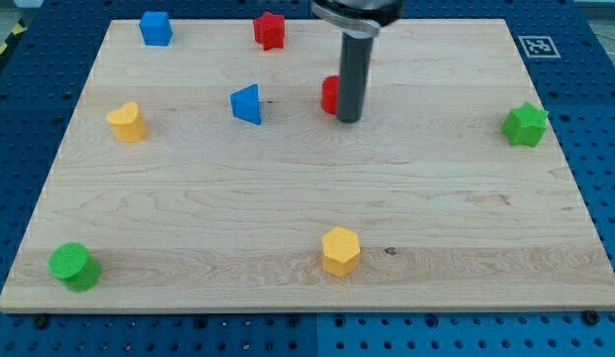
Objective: Slide the red circle into the right side of the red star
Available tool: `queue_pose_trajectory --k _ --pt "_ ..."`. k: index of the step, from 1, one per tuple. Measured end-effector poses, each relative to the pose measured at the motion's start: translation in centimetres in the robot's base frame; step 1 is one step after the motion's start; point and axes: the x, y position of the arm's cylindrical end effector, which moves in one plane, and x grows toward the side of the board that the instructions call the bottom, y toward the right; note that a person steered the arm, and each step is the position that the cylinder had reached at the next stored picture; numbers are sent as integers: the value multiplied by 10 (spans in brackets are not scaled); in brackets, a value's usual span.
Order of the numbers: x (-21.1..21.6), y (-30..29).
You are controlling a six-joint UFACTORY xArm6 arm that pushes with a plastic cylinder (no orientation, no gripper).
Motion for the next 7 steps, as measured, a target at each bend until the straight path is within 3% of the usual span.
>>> queue_pose_trajectory --k 4,7 --pt "-88 -17" --pt "-114 -16"
